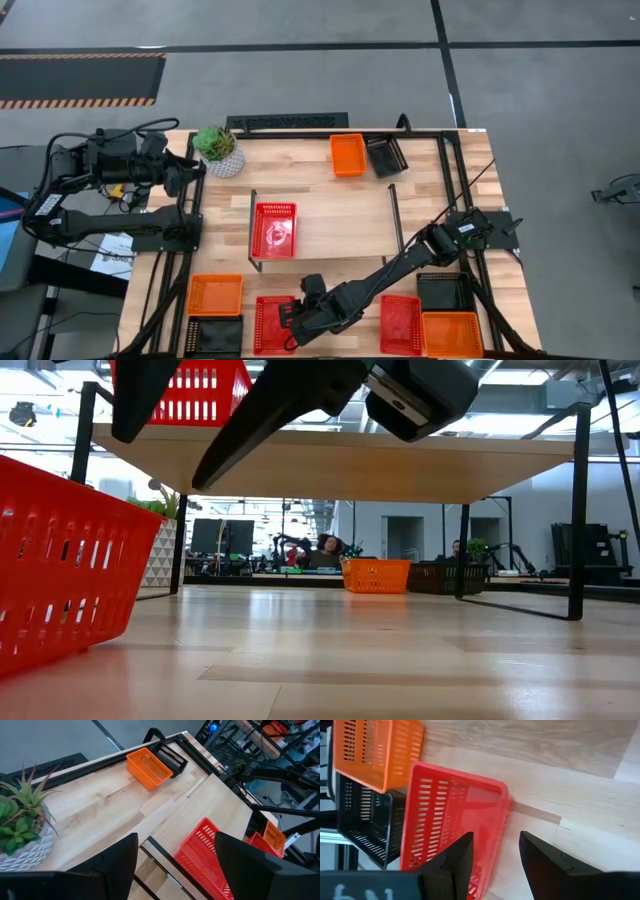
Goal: Stack baskets on shelf by color
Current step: Stack the left red bin on top of the other red bin on the shelf
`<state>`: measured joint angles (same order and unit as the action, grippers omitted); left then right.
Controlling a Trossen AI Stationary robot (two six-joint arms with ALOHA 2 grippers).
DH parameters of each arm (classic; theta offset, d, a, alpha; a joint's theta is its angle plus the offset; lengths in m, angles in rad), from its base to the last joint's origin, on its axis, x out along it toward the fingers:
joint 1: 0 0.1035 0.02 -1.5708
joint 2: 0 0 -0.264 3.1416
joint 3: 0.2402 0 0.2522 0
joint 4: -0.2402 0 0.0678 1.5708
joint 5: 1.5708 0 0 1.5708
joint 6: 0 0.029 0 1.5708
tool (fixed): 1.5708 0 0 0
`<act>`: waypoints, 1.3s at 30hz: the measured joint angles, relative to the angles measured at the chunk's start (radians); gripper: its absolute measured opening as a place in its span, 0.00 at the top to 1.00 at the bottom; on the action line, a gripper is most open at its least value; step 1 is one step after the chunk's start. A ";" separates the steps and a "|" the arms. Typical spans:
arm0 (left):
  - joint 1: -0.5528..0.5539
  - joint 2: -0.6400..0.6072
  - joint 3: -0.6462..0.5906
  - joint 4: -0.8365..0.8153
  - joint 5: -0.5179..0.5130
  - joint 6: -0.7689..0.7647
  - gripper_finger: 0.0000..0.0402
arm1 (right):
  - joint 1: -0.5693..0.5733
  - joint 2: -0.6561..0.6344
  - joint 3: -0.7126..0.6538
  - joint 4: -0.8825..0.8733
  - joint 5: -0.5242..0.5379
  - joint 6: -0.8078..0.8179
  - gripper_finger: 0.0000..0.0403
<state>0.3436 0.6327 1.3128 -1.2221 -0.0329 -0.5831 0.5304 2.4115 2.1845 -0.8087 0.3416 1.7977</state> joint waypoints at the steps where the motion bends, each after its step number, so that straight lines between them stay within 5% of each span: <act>1: 0.000 0.000 0.000 0.000 0.000 0.000 0.38 | 0.000 0.000 0.000 0.004 0.001 0.000 0.55; 20: 0.000 0.000 0.000 0.000 -0.020 0.000 0.38 | -0.006 0.065 -0.002 0.095 -0.034 -0.011 0.59; 34: 0.000 0.000 0.000 0.000 -0.020 0.000 0.38 | -0.009 0.065 -0.001 0.082 -0.055 0.018 0.96; 39: 0.000 0.000 0.000 -0.001 -0.020 0.000 0.38 | -0.009 0.056 0.012 0.083 -0.055 0.034 0.95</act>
<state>0.3439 0.6331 1.3128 -1.2229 -0.0530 -0.5827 0.5213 2.4676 2.1966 -0.7253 0.2863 1.8317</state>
